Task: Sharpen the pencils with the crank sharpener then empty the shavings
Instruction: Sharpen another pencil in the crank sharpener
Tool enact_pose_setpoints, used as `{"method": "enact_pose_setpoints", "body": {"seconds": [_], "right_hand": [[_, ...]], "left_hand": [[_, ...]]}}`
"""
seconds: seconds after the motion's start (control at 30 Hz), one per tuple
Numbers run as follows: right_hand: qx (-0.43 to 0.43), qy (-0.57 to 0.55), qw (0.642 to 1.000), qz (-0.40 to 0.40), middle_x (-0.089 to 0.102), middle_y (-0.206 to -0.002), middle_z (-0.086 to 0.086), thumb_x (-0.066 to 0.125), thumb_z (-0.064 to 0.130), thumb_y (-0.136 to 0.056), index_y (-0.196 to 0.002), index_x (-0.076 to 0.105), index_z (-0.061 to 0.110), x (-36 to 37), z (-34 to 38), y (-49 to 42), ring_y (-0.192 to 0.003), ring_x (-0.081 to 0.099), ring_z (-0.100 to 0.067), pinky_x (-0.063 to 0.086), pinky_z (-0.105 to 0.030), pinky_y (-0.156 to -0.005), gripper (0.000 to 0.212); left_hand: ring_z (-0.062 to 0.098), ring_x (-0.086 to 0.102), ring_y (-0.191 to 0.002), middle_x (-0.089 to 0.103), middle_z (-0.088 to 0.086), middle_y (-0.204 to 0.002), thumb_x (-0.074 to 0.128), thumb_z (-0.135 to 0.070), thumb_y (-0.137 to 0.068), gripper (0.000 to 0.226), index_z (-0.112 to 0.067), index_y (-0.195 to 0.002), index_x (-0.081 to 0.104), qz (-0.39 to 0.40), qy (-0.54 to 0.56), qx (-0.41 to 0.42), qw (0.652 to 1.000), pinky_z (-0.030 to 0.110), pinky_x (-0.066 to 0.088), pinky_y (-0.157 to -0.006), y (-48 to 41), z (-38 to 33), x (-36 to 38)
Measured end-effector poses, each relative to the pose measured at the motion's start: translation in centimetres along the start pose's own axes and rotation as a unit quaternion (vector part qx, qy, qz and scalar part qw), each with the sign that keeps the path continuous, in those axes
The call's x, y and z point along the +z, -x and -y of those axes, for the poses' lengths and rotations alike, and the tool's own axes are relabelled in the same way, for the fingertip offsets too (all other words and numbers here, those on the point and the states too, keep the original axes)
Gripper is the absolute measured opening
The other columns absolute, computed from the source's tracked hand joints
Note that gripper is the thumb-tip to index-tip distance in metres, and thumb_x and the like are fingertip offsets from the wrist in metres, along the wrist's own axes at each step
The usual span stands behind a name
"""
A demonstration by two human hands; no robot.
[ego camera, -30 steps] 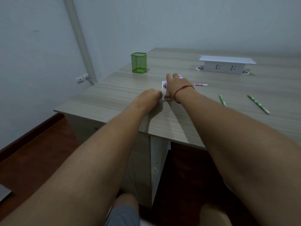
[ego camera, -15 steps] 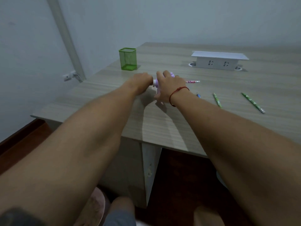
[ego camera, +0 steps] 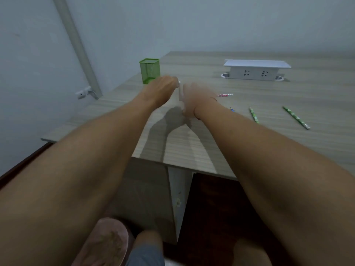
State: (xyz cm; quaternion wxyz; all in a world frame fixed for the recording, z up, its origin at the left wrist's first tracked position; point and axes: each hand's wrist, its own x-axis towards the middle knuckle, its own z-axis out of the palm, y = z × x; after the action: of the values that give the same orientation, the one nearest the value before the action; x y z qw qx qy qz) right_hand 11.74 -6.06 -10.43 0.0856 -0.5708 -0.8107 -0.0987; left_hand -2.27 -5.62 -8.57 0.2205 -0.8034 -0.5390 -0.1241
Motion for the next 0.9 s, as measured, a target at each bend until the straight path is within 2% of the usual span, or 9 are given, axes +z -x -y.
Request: {"method": "enact_pose_setpoints", "body": {"seconds": [0.17,0.27,0.43,0.6,0.77,0.9], "right_hand": [[0.017,-0.029,0.999,0.026,0.037,-0.142,-0.009,0.068,0.035,-0.082,-0.140,0.032,0.016,-0.1,-0.2,-0.4,-0.132,0.043,-0.034,0.043,-0.049,-0.102,0.071],[0.022,-0.036,0.999,0.033,0.036,-0.143,-0.009,0.073,0.036,-0.077,-0.139,0.033,0.016,-0.1,-0.1,-0.5,-0.130,0.044,-0.036,0.043,-0.049,-0.102,0.076],[0.025,-0.045,0.998,0.029,0.036,-0.143,-0.011,0.070,0.034,-0.081,-0.138,0.034,0.015,-0.1,0.0,-0.6,-0.130,0.044,-0.037,0.043,-0.046,-0.102,0.069],[0.020,-0.049,0.998,0.016,0.036,-0.142,-0.012,0.065,0.032,-0.082,-0.137,0.034,0.016,0.3,-0.1,-0.6,-0.130,0.042,-0.038,0.044,-0.049,-0.101,0.066],[-0.001,-0.031,1.000,0.007,0.039,-0.140,-0.011,0.065,0.047,-0.079,-0.139,0.032,0.016,0.6,-0.4,-0.8,-0.126,0.045,-0.037,0.046,-0.049,-0.097,0.075],[-0.009,-0.018,1.000,-0.013,0.042,-0.137,-0.009,0.065,0.050,-0.079,-0.137,0.035,0.016,0.7,-0.5,-0.8,-0.121,0.049,-0.034,0.045,-0.044,-0.093,0.073]], "left_hand": [[0.038,0.061,-0.095,0.064,0.020,-0.103,0.039,0.001,-0.093,0.026,-0.004,-0.108,0.059,-0.037,0.059,0.009,0.998,0.042,0.044,-0.073,3.3,-1.8,-0.2],[0.039,0.061,-0.092,0.066,0.022,-0.105,0.041,0.001,-0.092,0.031,-0.008,-0.116,0.058,-0.030,0.080,0.012,0.996,0.039,0.041,-0.069,4.6,-2.4,0.3],[0.040,0.062,-0.096,0.064,0.023,-0.106,0.044,-0.007,-0.095,0.022,-0.004,-0.112,0.058,0.043,0.067,-0.029,0.996,0.042,0.044,-0.074,4.9,-2.7,1.6],[0.036,0.061,-0.102,0.064,0.021,-0.112,0.043,-0.013,-0.096,0.028,-0.003,-0.111,0.065,0.102,0.118,-0.075,0.985,0.040,0.046,-0.085,4.6,-3.6,3.1],[0.036,0.061,-0.100,0.065,0.019,-0.109,0.050,-0.023,-0.094,0.028,-0.006,-0.110,0.065,0.163,0.053,-0.057,0.984,0.039,0.047,-0.083,1.8,-2.0,3.1],[0.036,0.062,-0.100,0.064,0.019,-0.109,0.048,-0.018,-0.096,0.026,-0.008,-0.114,0.063,0.141,0.016,-0.050,0.989,0.040,0.047,-0.082,0.2,-0.9,2.9]]}}
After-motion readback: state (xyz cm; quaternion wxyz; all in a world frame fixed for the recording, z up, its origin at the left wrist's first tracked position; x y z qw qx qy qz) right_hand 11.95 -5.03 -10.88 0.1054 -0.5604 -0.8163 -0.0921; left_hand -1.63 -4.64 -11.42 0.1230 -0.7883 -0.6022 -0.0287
